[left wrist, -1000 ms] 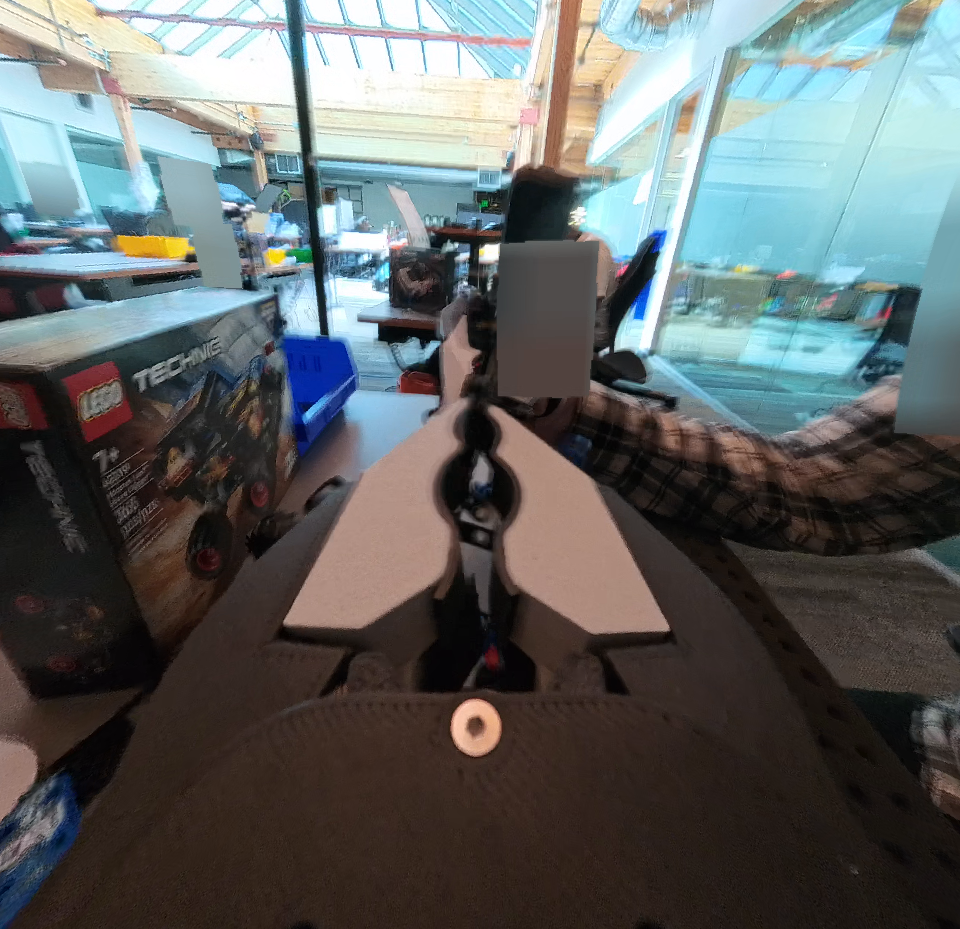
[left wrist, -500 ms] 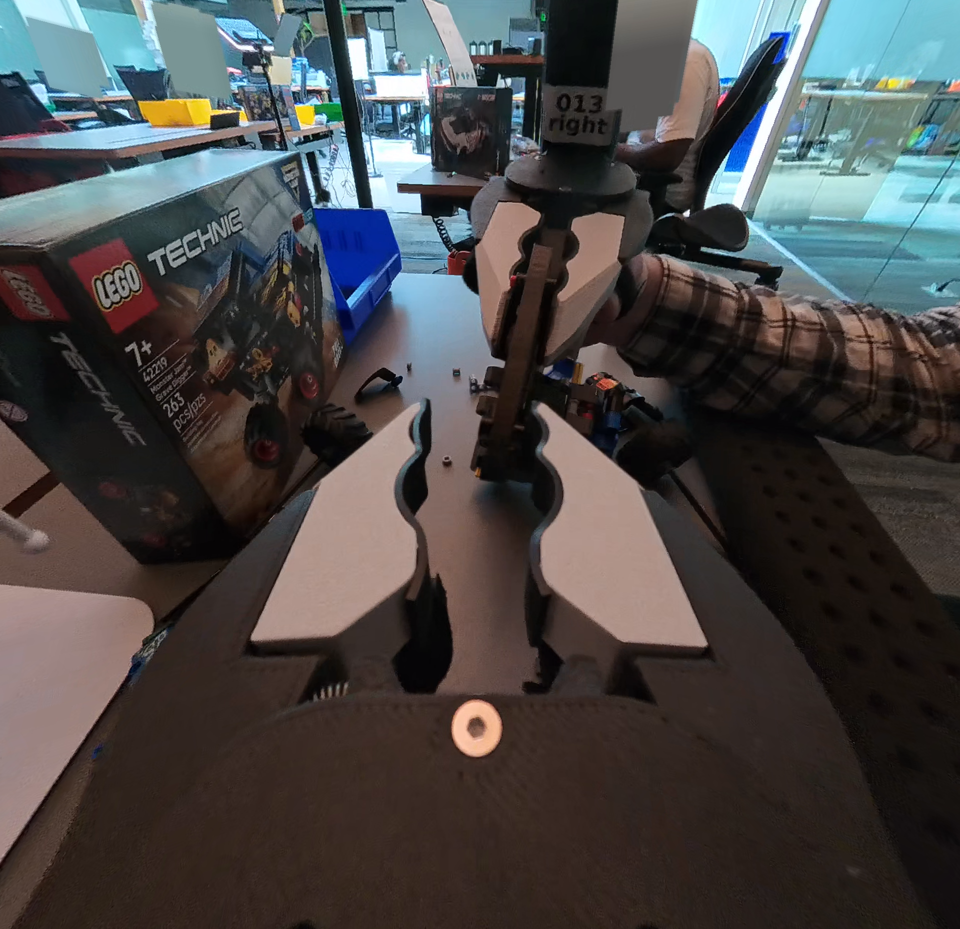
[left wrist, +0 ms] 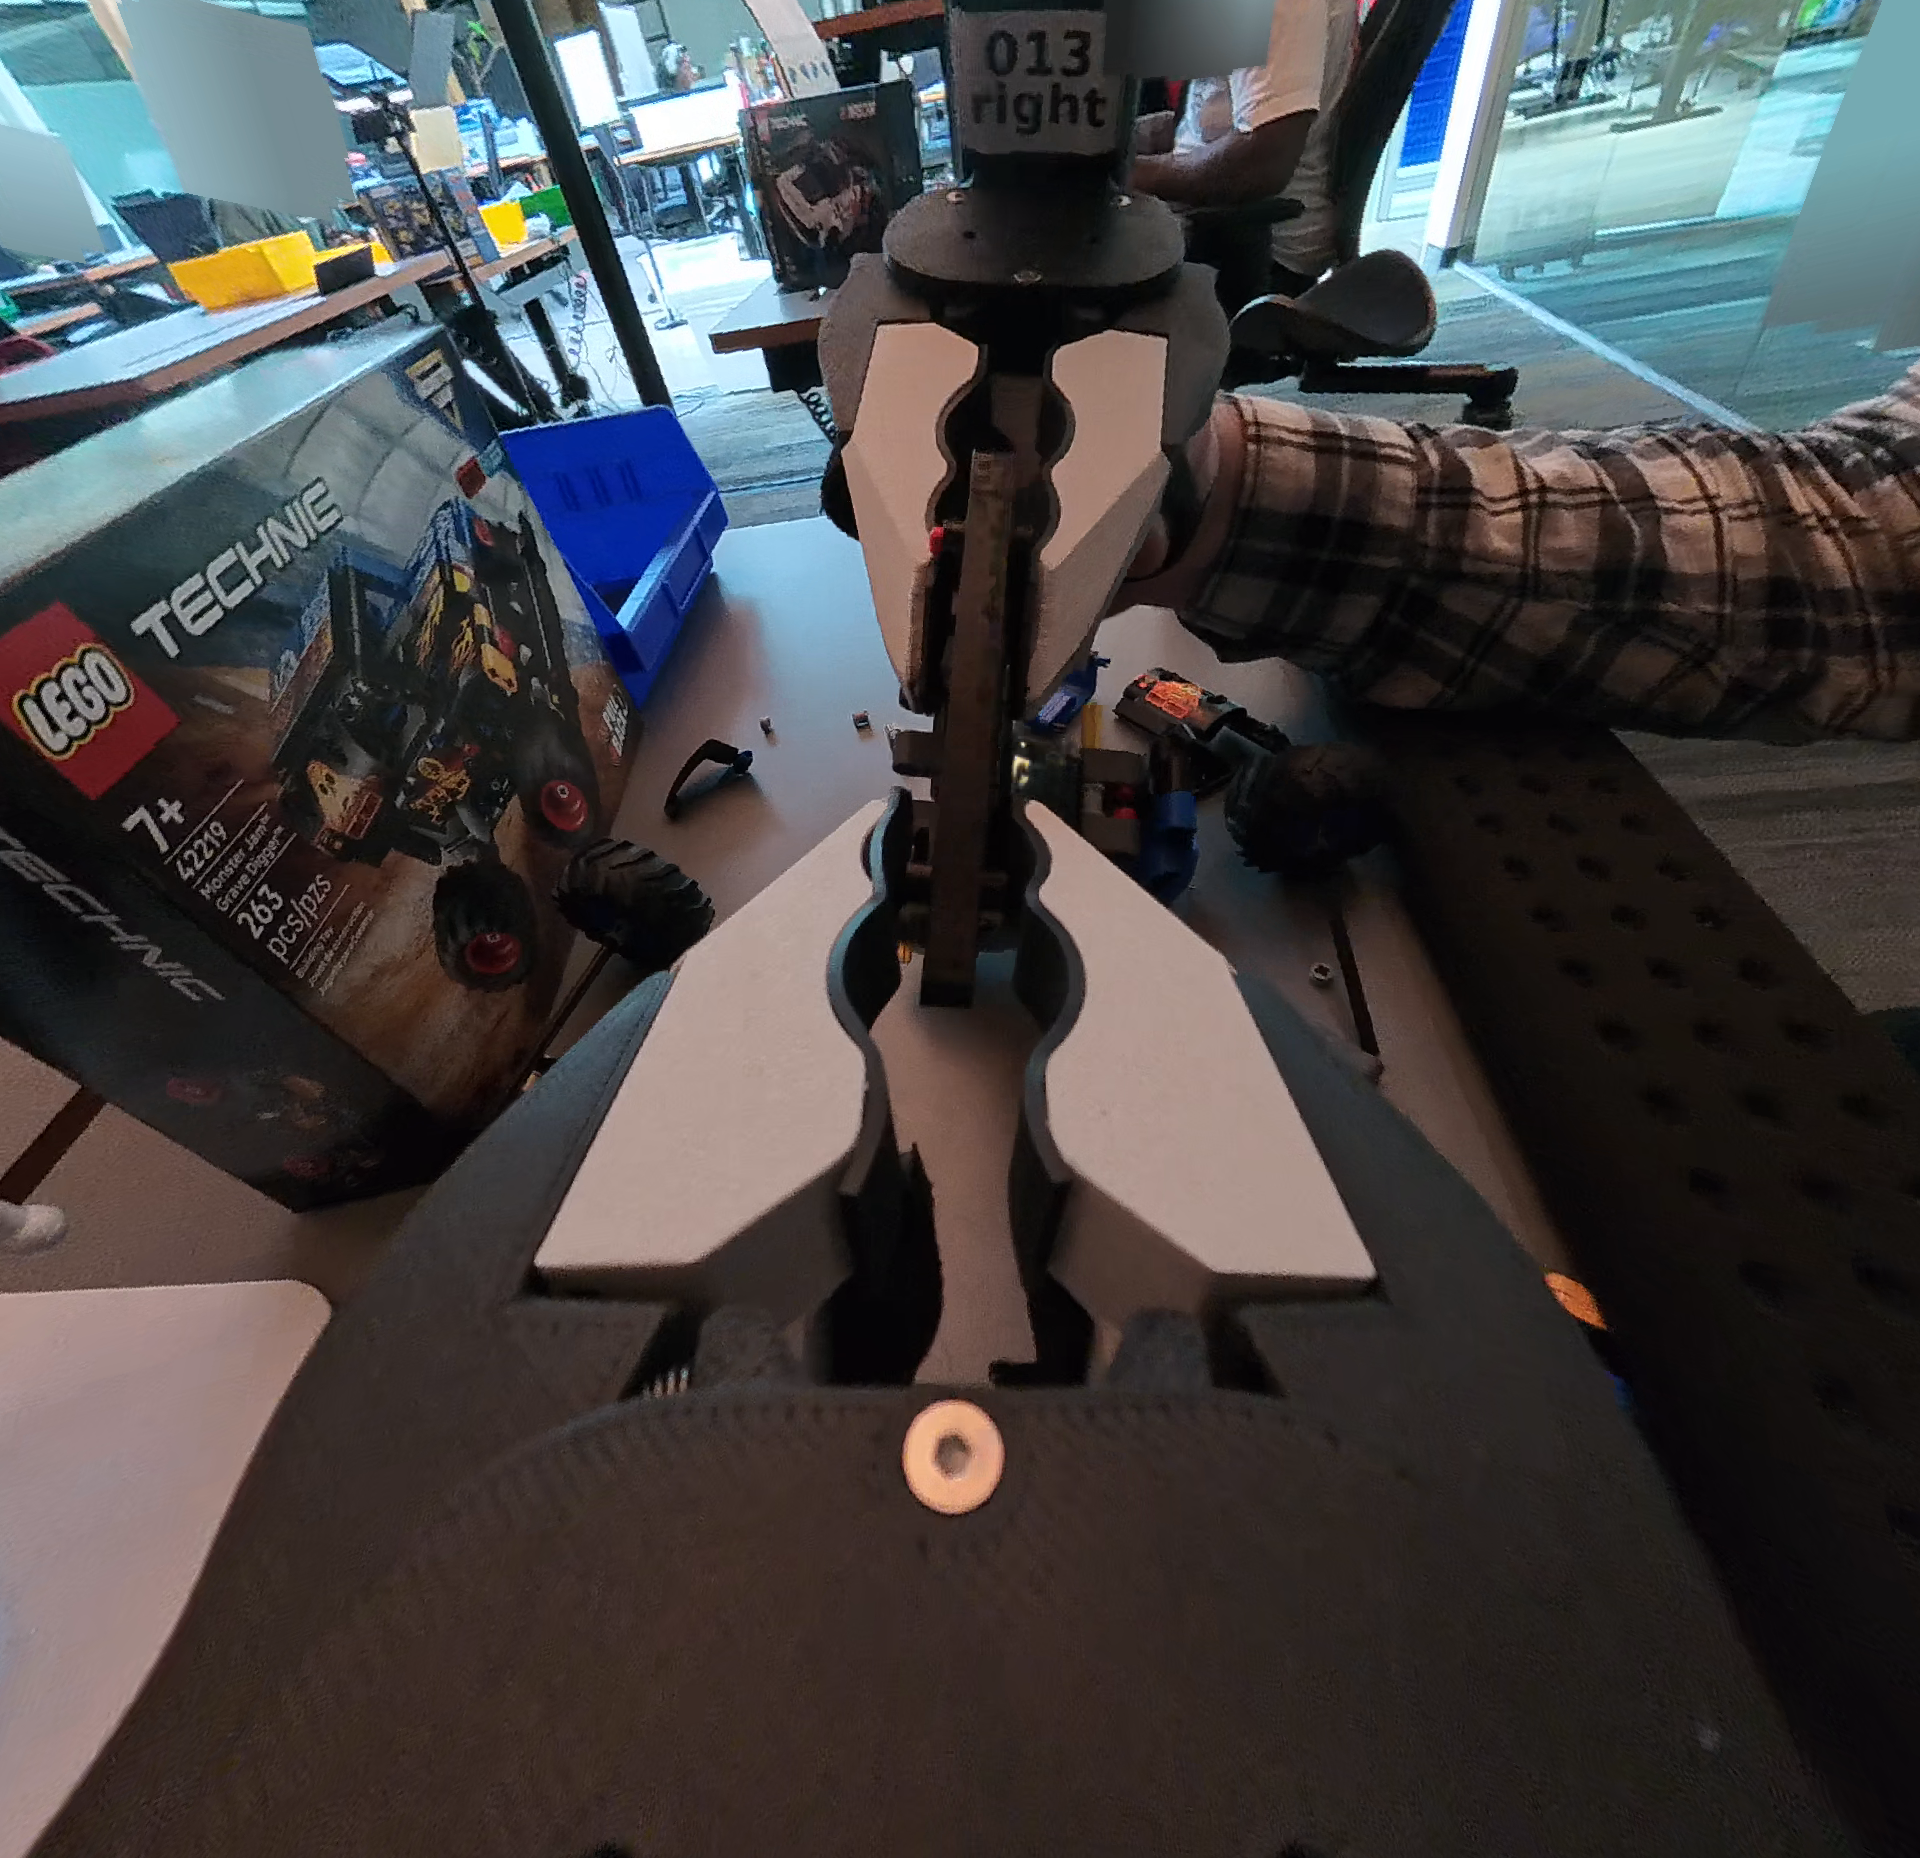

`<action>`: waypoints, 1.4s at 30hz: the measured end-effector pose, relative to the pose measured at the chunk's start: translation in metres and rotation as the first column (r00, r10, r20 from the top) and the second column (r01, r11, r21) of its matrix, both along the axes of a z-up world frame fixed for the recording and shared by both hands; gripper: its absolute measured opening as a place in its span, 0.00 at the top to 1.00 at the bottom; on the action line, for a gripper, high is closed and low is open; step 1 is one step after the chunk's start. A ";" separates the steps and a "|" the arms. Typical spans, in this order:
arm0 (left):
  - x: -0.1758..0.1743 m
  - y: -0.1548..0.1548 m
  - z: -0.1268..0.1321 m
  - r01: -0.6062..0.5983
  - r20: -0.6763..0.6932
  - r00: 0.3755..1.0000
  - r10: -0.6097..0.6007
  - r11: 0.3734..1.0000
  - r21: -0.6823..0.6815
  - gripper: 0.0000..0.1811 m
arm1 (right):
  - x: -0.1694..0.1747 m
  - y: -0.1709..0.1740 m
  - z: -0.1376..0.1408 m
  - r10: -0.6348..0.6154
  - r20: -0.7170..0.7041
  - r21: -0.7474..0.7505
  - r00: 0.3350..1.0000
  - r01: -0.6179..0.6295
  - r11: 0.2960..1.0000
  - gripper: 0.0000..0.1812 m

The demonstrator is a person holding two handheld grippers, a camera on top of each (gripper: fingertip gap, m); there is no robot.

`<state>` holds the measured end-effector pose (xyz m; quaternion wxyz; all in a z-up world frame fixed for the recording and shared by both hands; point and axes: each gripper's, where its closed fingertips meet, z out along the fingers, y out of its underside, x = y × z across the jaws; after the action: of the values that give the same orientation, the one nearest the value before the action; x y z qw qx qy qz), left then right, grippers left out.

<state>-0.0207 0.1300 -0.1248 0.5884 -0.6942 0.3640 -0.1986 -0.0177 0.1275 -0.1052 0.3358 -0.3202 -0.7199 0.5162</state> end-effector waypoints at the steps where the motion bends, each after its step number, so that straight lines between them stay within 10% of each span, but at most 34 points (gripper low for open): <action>1: 0.001 -0.003 0.002 0.009 -0.006 1.000 -0.009 1.000 0.006 0.91 | 0.002 -0.001 0.001 0.011 0.000 0.001 1.000 -0.011 1.000 0.93; 14: 0.004 -0.016 0.003 0.068 -0.033 0.997 -0.069 0.998 -0.007 0.91 | 0.021 -0.004 0.005 0.077 0.022 0.017 0.997 -0.078 0.997 0.94; 18: -0.042 -0.025 0.026 -0.040 0.095 0.995 0.037 0.999 0.030 0.92 | 0.062 0.047 0.063 -0.029 -0.209 -0.138 0.977 0.000 0.990 1.00; 22: -0.037 -0.019 0.009 -0.028 0.051 0.998 0.028 0.999 -0.016 0.92 | 0.020 0.021 -0.008 -0.024 0.073 0.001 0.997 0.024 1.000 1.00; 28: -0.022 -0.020 -0.005 0.004 0.006 1.000 -0.003 0.999 -0.051 0.92 | -0.008 0.000 -0.020 -0.031 0.108 -0.022 0.994 0.034 0.999 0.82; 42: -0.024 -0.023 -0.045 -0.059 -0.255 0.967 0.019 0.987 -0.151 0.87 | -0.028 -0.021 -0.087 -0.091 0.300 0.218 0.949 0.025 0.976 0.87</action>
<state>-0.0450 0.1070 -0.1694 0.4841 -0.7652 0.4056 -0.1250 -0.0454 0.1064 -0.1920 0.2665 -0.3805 -0.8045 0.3701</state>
